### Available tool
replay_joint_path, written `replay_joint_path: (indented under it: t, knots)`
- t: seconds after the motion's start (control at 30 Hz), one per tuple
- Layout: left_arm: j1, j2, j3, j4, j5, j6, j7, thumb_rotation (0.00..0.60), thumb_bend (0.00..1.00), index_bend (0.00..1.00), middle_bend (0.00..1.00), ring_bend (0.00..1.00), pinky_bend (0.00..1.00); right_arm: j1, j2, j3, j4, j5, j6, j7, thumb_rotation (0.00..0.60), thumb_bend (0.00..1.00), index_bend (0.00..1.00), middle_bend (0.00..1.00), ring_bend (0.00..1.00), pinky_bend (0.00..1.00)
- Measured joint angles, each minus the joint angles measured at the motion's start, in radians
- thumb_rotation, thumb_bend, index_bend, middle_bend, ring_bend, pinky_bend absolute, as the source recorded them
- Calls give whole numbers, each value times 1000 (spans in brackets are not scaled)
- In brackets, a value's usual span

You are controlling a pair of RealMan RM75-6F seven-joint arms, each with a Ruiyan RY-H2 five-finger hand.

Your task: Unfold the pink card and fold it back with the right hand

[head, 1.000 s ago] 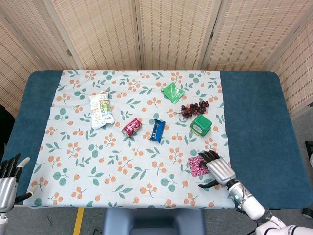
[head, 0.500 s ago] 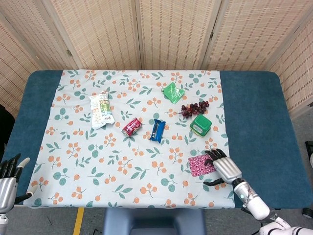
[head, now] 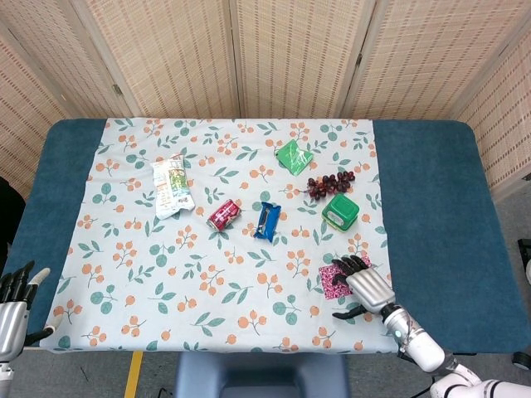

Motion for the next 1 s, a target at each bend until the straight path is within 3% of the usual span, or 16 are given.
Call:
replay_joint_path:
  t: [1.0]
  knots:
    - [-4,0,1,-14,10,2,18,600,284,168,22,61,0,-55,57,-3,52,38,39,50,342,112,332,98,0,0]
